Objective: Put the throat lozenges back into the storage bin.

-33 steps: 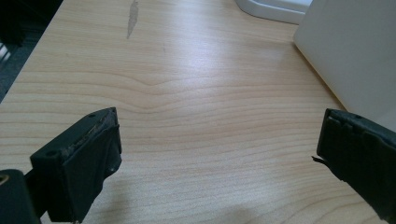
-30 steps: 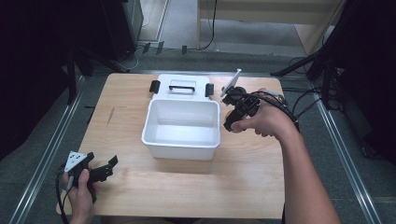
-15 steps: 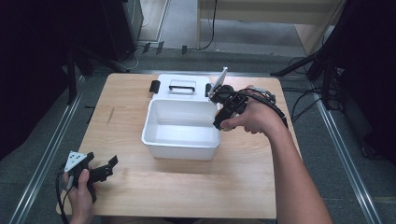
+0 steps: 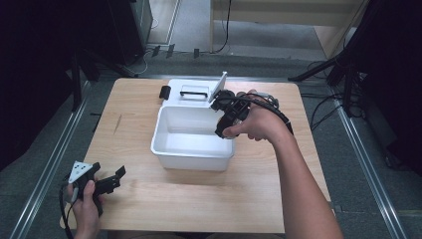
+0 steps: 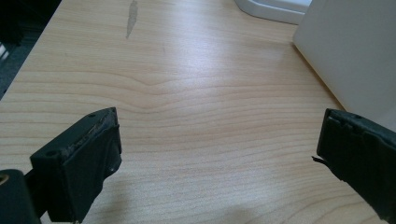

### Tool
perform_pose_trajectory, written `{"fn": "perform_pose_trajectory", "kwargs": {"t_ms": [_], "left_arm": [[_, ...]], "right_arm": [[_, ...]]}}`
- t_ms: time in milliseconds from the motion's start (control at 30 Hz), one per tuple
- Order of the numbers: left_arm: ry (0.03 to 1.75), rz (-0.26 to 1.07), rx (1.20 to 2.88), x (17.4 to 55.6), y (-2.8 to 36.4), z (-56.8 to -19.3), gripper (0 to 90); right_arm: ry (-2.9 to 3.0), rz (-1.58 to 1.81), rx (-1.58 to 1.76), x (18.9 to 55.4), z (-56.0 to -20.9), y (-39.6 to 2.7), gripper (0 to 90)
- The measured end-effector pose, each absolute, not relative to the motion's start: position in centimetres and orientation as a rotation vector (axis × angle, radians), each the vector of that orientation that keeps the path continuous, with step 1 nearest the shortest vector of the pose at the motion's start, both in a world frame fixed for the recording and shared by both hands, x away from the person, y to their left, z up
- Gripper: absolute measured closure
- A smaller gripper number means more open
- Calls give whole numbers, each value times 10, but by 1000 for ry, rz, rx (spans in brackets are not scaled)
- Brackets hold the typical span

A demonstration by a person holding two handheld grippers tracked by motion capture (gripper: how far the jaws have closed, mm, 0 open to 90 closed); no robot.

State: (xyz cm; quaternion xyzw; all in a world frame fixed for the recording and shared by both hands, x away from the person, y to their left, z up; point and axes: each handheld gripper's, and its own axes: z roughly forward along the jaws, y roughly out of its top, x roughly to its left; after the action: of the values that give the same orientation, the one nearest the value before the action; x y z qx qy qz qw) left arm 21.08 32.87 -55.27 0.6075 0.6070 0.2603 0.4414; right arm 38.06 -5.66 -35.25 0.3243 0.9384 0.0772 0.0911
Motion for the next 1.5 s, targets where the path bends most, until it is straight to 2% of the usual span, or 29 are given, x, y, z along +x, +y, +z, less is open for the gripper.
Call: {"fn": "perform_pose_trajectory", "kwargs": {"t_ms": [867,1500], "left_arm": [[1506,643,1503,211,329,-553,2],[1505,644,1502,211,329,-553,2]], "right_arm": [[2829,244,727,384,-371,-28,214],[2842,233,602,389,-407,-28,213]]}}
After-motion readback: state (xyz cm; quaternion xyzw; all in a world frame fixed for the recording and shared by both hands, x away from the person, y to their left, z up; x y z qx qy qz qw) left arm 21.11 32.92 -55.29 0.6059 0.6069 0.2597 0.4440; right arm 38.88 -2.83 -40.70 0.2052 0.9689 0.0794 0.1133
